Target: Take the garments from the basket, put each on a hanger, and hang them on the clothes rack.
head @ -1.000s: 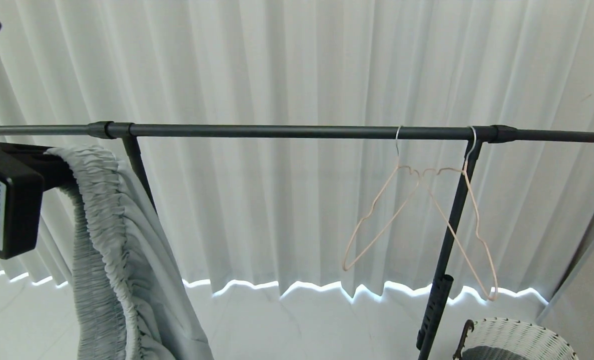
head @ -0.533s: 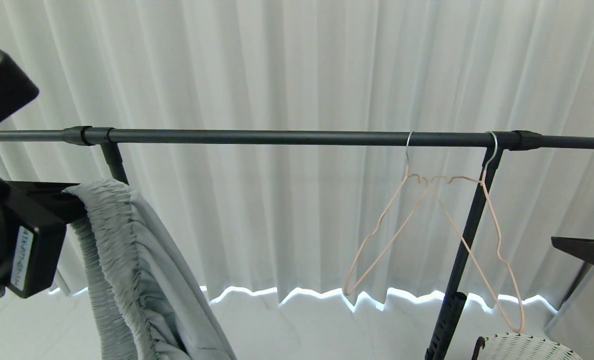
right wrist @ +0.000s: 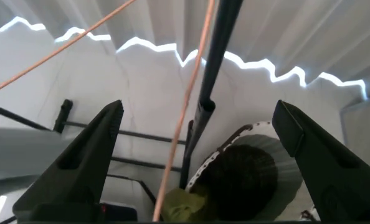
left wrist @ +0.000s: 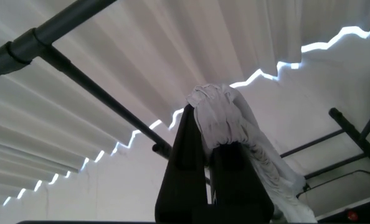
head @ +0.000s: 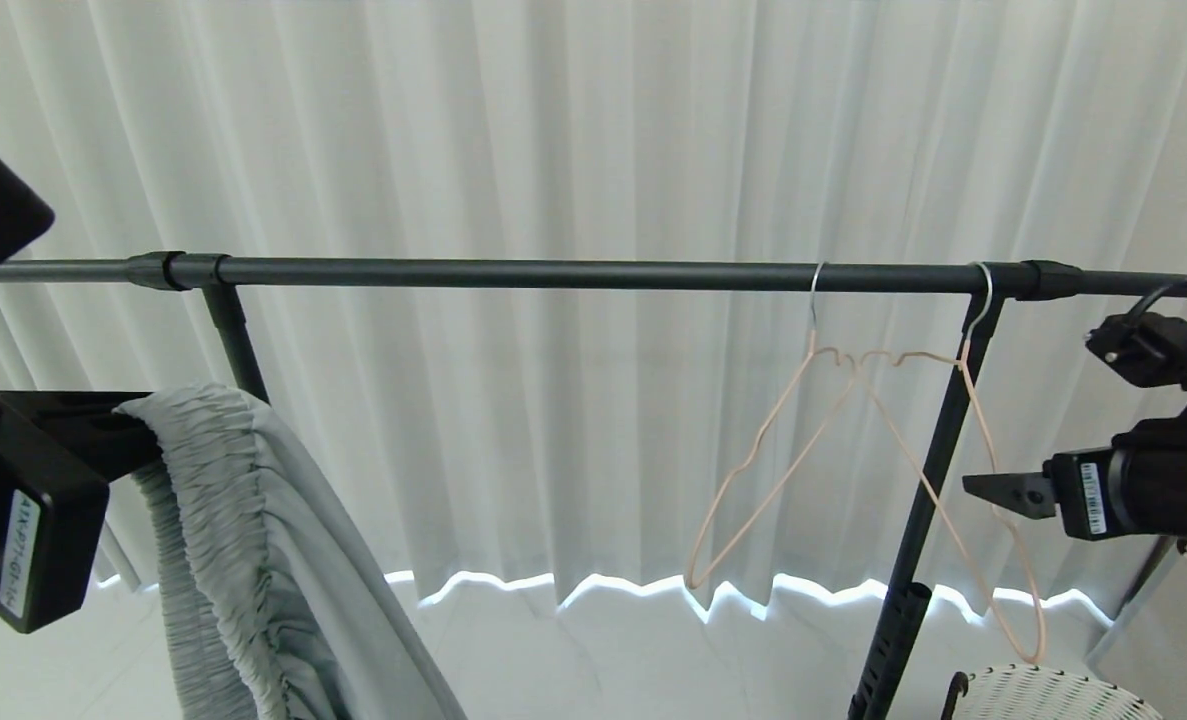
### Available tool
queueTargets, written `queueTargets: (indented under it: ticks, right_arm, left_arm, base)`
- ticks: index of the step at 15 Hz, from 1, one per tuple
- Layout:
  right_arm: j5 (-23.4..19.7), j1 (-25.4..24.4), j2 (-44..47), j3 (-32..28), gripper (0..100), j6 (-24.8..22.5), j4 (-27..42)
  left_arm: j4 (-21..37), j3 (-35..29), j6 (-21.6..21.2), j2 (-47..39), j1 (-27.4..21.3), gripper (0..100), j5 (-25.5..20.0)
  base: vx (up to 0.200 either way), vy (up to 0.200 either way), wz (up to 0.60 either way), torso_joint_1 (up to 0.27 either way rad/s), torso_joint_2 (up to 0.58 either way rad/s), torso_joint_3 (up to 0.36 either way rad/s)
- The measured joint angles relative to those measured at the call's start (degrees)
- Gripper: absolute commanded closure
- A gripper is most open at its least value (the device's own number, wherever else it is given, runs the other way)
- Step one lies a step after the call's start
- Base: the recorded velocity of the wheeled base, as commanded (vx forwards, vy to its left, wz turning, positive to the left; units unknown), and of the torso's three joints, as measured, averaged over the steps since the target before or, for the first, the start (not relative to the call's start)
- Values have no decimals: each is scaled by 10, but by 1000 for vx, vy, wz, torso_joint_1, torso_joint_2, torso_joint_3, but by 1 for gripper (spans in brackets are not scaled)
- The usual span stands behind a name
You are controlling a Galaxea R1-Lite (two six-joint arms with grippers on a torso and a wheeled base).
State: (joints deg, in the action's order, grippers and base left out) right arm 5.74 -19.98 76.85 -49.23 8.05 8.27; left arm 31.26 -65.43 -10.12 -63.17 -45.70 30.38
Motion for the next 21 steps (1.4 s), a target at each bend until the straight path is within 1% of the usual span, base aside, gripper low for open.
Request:
queueTargets:
  ticks: [2, 4, 6, 9, 13, 14, 21]
  right_arm:
    - [22, -8, 36, 0, 0, 28, -15]
    - [56, -11, 73, 0, 0, 71, -42]
    - [78, -12, 99, -1, 0, 96, -55]
    - [82, -12, 119, -2, 0, 106, -57]
    - [82, -13, 125, -2, 0, 107, -62]
    - [82, -13, 126, -2, 100, 110, -62]
    - [84, -13, 123, -1, 100, 111, -60]
  left_arm:
    - [0, 5, 8, 2, 0, 100, 0]
    - [0, 10, 23, 4, 0, 100, 0]
    - [0, 12, 24, 4, 0, 100, 0]
    - [0, 12, 24, 4, -1, 100, -1]
    - [0, 11, 23, 4, -2, 100, -16]
    - [0, 10, 23, 4, -4, 100, -16]
    - [0, 13, 23, 11, -6, 100, -16]
  base:
    - [0, 0, 0, 0, 0, 0]
    - [0, 0, 0, 0, 0, 0]
    - [0, 0, 0, 0, 0, 0]
    - [0, 0, 0, 0, 0, 0]
    - [0, 0, 0, 0, 0, 0]
    - [0, 0, 0, 0, 0, 0]
    - [0, 0, 0, 0, 0, 0]
